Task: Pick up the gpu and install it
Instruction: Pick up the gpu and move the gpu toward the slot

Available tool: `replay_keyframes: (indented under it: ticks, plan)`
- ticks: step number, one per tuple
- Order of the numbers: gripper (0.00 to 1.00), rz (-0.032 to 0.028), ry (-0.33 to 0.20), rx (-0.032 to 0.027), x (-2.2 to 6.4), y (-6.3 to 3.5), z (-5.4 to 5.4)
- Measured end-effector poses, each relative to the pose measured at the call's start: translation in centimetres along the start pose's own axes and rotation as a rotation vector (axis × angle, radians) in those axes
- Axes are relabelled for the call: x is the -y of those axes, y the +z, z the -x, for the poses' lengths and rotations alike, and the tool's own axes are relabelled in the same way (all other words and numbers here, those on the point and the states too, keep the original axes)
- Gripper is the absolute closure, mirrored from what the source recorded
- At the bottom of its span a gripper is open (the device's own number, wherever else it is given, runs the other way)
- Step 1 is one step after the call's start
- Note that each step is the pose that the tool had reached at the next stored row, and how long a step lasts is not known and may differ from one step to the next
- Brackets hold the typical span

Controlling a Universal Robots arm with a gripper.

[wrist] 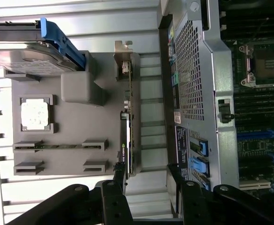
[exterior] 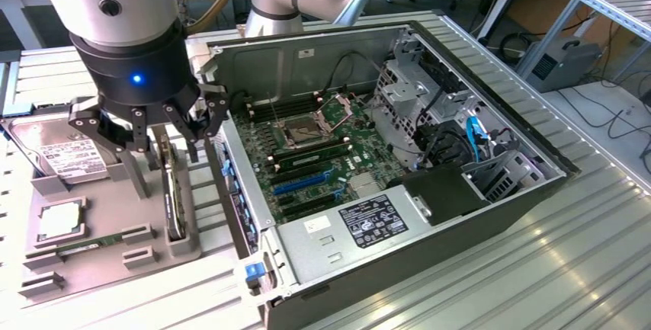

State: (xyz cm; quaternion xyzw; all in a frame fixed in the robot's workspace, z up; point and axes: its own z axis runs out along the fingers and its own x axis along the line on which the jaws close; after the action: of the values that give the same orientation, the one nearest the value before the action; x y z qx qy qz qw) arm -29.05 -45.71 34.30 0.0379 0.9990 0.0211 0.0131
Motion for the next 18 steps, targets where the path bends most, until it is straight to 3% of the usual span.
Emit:
replay_keyframes:
  ticks: [18]
  plan:
    - [0.52,0.0001,0.000,0.0001,0.03,0.50,-0.13]
